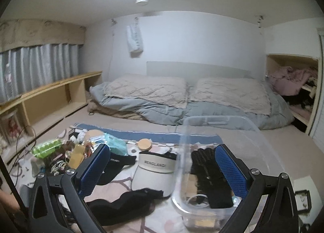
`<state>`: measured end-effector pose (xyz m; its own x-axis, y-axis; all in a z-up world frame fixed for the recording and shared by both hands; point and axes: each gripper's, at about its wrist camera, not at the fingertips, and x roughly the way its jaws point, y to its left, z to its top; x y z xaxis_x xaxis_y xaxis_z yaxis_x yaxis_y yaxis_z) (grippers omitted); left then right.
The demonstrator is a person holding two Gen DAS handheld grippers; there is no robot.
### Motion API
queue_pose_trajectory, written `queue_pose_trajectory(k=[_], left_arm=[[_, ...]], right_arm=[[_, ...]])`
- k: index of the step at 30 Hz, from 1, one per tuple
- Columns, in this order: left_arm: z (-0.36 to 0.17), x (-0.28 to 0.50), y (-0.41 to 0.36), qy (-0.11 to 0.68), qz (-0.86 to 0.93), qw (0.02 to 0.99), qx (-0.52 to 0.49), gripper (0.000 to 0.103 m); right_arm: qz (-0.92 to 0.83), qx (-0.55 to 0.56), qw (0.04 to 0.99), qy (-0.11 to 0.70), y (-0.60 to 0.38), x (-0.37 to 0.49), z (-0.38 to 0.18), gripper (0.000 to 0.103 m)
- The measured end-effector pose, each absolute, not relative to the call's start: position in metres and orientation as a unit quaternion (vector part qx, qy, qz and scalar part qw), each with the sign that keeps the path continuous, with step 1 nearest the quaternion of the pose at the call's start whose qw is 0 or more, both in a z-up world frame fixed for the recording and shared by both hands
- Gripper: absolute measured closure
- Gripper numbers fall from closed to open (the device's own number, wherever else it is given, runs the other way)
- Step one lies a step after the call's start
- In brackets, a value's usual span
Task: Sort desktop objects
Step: 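Lift the black eye mask off the bed with the left gripper, then grasp the white MENGLANDI visor with the right gripper while the left holds the eye mask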
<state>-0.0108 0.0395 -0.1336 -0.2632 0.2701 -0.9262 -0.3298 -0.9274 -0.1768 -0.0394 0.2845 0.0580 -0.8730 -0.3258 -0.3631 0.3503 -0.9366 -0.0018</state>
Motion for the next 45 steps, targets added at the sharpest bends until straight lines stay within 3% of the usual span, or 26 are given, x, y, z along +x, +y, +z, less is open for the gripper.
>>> queue_pose_trajectory(k=[7,11,12,17,23,28,31,33,36,40,42,45], left_arm=[[-0.125,0.013,0.006,-0.011,0.804,0.188,-0.564,0.092],[-0.119,0.013,0.004,-0.009,0.814,0.184,-0.551,0.044],[-0.117,0.012,0.004,-0.011,0.817,0.187,-0.545,0.042],[-0.122,0.002,-0.001,-0.021,0.813,0.192,-0.549,0.042],[-0.131,-0.016,-0.016,-0.061,0.805,0.184,-0.561,0.042],[-0.136,-0.028,-0.030,-0.083,0.802,0.177,-0.565,0.042],[-0.142,-0.034,-0.037,-0.093,0.797,0.172,-0.571,0.042],[-0.148,-0.037,-0.039,-0.097,0.793,0.169,-0.577,0.042],[-0.153,-0.038,-0.041,-0.099,0.787,0.168,-0.585,0.042],[-0.158,-0.040,-0.041,-0.097,0.783,0.168,-0.591,0.042],[-0.159,-0.041,-0.041,-0.096,0.783,0.167,-0.592,0.042],[-0.160,-0.043,-0.042,-0.096,0.784,0.165,-0.590,0.042]], right_arm=[[-0.956,0.209,0.186,0.091,0.236,-0.054,0.038,0.000],[-0.942,0.238,0.189,0.145,0.209,-0.070,0.009,0.000],[-0.937,0.246,0.190,0.159,0.202,-0.074,0.000,0.000],[-0.915,0.257,0.188,0.249,0.179,-0.090,-0.049,0.000],[-0.851,0.245,0.147,0.441,0.154,-0.097,-0.136,0.015],[-0.793,0.217,0.127,0.555,0.142,-0.100,-0.189,0.020],[-0.762,0.184,0.102,0.612,0.138,-0.107,-0.213,0.031],[-0.745,0.169,0.098,0.638,0.137,-0.112,-0.224,0.035],[-0.728,0.180,0.089,0.655,0.136,-0.125,-0.237,0.052],[-0.732,0.205,0.081,0.645,0.135,-0.147,-0.239,0.059],[-0.740,0.226,0.089,0.628,0.135,-0.155,-0.233,0.073],[-0.767,0.234,0.104,0.589,0.131,-0.157,-0.212,0.075]])
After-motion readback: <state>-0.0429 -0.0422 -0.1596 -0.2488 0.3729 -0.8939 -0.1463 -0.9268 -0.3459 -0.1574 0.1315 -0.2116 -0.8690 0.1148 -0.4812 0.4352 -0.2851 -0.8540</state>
